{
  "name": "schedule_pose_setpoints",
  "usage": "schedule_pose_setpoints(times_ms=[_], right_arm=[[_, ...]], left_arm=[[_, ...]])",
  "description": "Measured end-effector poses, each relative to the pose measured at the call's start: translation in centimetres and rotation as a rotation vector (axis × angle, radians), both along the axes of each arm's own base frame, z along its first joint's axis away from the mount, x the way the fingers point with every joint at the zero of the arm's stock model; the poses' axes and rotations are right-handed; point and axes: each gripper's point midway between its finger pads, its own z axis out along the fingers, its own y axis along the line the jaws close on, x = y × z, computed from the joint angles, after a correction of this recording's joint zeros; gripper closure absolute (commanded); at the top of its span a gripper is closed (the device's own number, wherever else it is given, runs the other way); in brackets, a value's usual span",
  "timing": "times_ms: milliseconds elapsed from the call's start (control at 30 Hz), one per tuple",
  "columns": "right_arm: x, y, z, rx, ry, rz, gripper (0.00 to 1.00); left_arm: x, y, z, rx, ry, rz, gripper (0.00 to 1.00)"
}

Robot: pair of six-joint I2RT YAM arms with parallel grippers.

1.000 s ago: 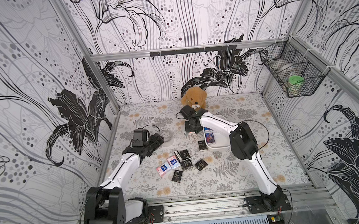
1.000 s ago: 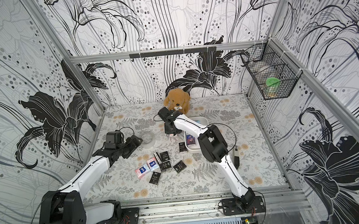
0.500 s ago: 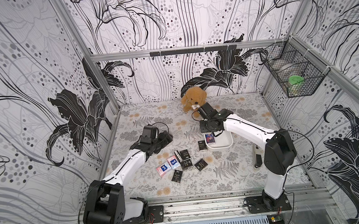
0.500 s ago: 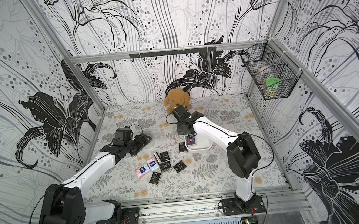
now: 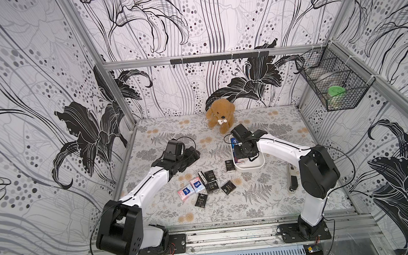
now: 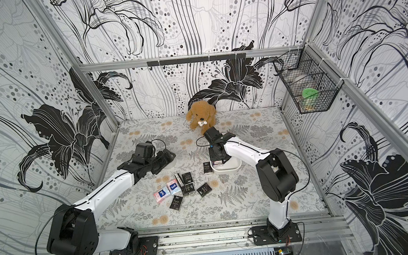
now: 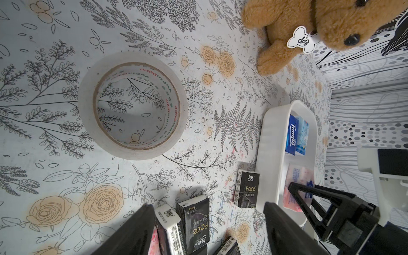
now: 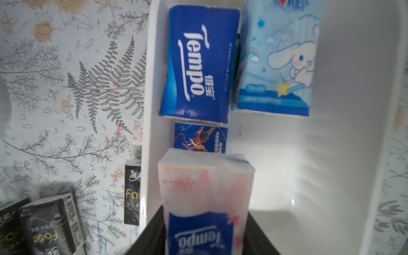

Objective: Put the pocket tissues into the storage box
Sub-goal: Place the pocket tissues in the storage box.

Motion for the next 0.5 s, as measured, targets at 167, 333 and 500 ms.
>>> schedule_pose_setpoints(times_ms=[167,333,500], right_arm=[[0.2,0.6,-1.5,0.0,0.028,0.017,0.49],[1.1,1.4,-1.6,0.014,0.019,0.032,0.32],[1.5,1.7,-1.2,0.024,0.002,0.033,0.26]], left_arm=[[-0.3,0.4,0.7,0.009,-0.016,0.012,0.17],[-1.3,1.3,0.8,0.038,-0.01,0.031,0.16],[-2.9,2.8,0.2,0.1,0.023,0.066,0.14]])
